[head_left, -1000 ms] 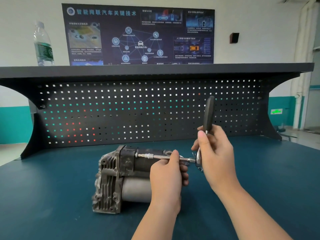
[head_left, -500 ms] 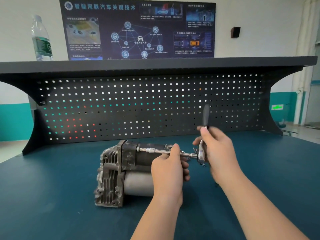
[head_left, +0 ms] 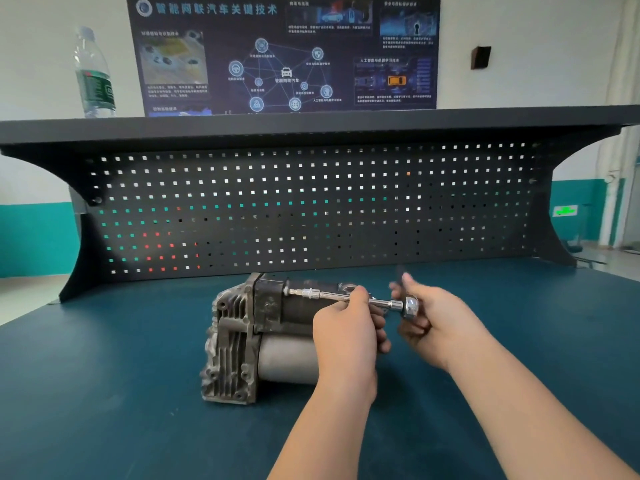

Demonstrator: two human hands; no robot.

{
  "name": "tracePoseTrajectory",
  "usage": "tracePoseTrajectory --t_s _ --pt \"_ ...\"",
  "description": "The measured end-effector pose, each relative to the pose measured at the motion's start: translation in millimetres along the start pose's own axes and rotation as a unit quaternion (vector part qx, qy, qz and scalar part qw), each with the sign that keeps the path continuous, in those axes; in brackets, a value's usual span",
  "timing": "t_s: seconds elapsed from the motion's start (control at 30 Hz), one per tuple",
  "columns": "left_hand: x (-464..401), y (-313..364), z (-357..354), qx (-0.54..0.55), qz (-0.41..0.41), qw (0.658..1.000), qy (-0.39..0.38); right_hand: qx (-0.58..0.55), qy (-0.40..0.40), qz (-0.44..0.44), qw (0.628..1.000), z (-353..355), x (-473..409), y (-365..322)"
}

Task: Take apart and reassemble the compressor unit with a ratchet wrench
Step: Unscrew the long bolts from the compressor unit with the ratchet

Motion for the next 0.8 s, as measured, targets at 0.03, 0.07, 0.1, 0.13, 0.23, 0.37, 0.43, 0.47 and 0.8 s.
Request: tracePoseTrajectory --t_s 0.03,0.07,0.1,0.13,0.23,0.37,0.43,0.47,0.8 --pt "-0.1 -0.2 -0.3 0.001 0.0 1.0 -0.002 0.033 0.0 0.065 0.997 -1.6 1.6 -12.4" --pt "-0.1 0.1 -0.7 -0.001 -0.001 1.0 -0.005 0.075 -0.002 0.146 0.986 -4.9 6.8 -27.7" --pt "-0.4 0.8 -1.4 -0.007 -0.004 1.0 -0.01 0.122 -0.011 0.232 0.965 -10.9 15.5 -42.6" --pt "-0.4 1.8 -1.7 -0.014 -0.008 1.0 -0.015 0.167 -0.019 0.309 0.936 -17.1 25.8 -53.8" --pt "-0.8 4.7 -2.1 -0.021 -0.016 0.999 -0.025 0.199 -0.031 0.423 0.883 -24.9 47.1 -65.2" --pt "-0.6 4.1 -1.8 -0.015 -0.006 1.0 -0.025 0.171 -0.009 0.39 0.905 -19.1 42.5 -56.5" --pt "0.2 4.0 -1.7 -0.007 0.002 1.0 -0.025 0.143 0.019 0.315 0.938 -12.2 29.7 -48.7" --pt "0.8 4.5 -1.6 -0.004 0.004 1.0 -0.024 0.123 0.025 0.258 0.958 -8.5 21.7 -43.3" --pt "1.3 4.9 -0.6 0.006 0.002 1.0 -0.013 0.036 -0.028 0.084 0.995 -5.5 3.5 -18.9"
Point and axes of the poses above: each hand's wrist, its own x-axis away from the middle knuckle, its own z-axis out of the back of the hand, y = z × x, the point moved 8 cm from there along -x, towards the middle knuckle, and after that the axes turned 4 degrees about -z, right-handed, at the moved point
